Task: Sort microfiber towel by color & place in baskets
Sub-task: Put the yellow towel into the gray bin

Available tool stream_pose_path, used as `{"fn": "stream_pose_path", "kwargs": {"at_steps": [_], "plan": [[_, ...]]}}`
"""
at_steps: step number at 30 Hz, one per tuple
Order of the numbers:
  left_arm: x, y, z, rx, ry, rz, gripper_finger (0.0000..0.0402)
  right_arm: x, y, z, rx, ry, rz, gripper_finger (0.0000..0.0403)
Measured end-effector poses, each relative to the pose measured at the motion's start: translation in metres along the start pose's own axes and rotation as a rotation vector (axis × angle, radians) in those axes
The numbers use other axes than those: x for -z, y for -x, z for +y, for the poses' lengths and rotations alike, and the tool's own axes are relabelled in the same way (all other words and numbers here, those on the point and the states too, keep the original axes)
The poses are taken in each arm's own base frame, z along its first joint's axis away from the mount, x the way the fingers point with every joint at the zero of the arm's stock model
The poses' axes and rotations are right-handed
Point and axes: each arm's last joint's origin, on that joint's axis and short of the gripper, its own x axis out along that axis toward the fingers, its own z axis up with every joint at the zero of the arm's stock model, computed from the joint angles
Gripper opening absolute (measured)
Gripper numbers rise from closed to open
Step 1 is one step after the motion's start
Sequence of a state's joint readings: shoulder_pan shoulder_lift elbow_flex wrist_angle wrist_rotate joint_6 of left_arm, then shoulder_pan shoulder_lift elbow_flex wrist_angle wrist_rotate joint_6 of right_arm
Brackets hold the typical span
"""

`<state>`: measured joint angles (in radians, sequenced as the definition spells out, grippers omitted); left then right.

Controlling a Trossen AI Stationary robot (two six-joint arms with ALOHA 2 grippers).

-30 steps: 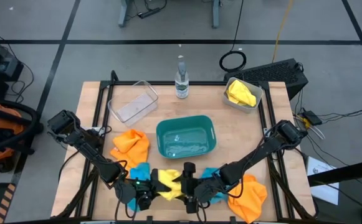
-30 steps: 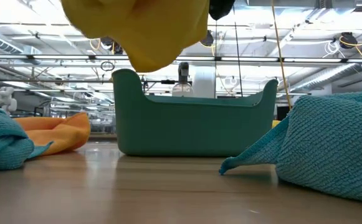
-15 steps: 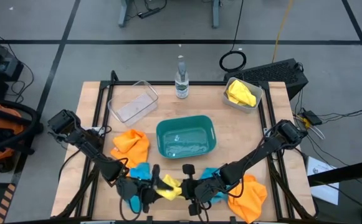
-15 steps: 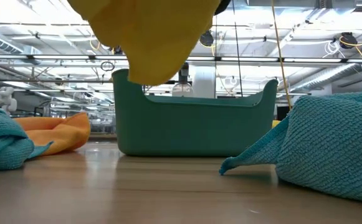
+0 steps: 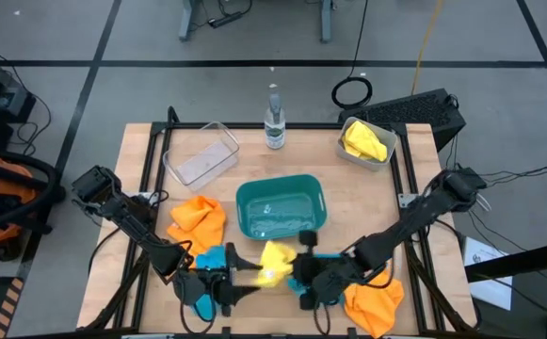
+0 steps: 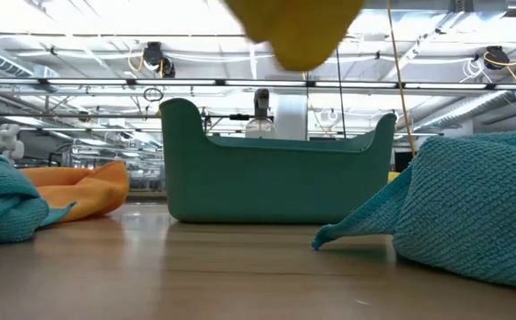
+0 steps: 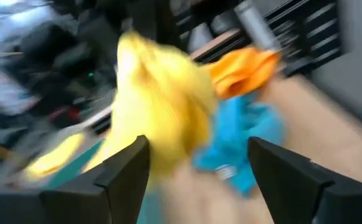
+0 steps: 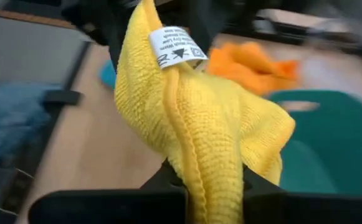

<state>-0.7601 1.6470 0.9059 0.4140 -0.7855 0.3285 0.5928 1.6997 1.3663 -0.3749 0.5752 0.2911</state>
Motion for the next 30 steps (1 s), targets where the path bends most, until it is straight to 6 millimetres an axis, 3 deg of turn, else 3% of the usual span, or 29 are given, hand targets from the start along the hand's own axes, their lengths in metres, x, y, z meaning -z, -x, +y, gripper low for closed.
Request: {"fn": "stream_pose_path", "kwargs": {"at_steps": [10,15,18,24,30], "plan": [[0.0,0.0,0.015,-0.391,-0.205,0.153,0.0272,-0.013,0.08,-0.06,0.157,-0.05,0.025,0.0015],[0.005,-0.007,0.026,-0.467,-0.252,0.224,0.0272,-0.016,0.108,-0.094,0.265,-0.098,0.004,0.0015],[0.01,-0.015,0.032,-0.44,-0.248,0.227,0.0272,-0.013,0.116,-0.114,0.348,-0.106,0.035,0.0015],[0.023,-0.033,0.042,-0.08,-0.166,0.058,0.0272,0.005,0.121,-0.165,0.586,-0.164,0.219,0.0015],[0.032,-0.044,0.059,-0.082,-0.122,0.076,0.0272,0.034,0.113,-0.216,0.777,-0.257,0.356,0.0015]]}}
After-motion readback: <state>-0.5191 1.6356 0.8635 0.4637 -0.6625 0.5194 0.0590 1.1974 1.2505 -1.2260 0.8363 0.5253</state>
